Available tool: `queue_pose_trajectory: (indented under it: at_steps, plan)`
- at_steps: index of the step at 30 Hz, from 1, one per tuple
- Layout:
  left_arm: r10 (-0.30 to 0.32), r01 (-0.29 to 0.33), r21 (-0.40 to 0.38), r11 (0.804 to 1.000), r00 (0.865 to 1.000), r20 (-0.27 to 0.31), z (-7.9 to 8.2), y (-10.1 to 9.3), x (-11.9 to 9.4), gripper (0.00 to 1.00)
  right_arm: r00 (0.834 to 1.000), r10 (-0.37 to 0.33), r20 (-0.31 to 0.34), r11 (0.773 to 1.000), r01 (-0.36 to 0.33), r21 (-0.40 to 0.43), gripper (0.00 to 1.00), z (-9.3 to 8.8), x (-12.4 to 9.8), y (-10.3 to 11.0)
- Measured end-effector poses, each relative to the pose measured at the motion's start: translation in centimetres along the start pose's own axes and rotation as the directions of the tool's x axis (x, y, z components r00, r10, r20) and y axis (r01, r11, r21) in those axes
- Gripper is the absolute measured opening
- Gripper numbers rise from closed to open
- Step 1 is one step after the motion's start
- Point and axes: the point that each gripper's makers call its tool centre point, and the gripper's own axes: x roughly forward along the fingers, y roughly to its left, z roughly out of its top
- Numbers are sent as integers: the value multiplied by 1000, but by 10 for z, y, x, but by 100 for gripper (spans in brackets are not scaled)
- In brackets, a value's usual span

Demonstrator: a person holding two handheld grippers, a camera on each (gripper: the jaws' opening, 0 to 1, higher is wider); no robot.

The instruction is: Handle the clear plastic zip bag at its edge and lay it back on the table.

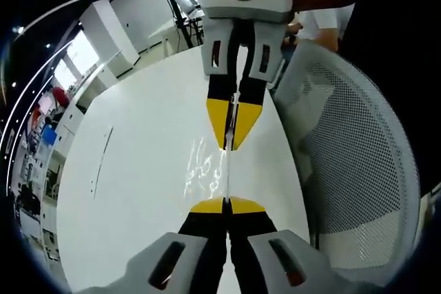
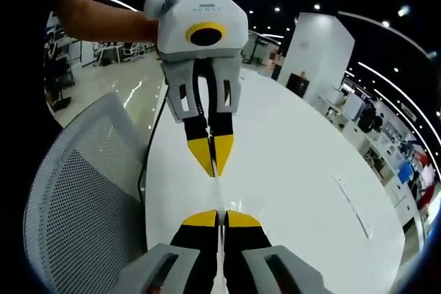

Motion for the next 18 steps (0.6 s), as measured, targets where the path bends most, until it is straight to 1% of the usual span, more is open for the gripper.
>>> queue_pose_trajectory:
  at_steps: [18]
  plan:
    - [-4,4,-13,1000,1000,-5,-3,-2,-3,0,1000,-2,-2,1000,2,-5,0,-1,0,2]
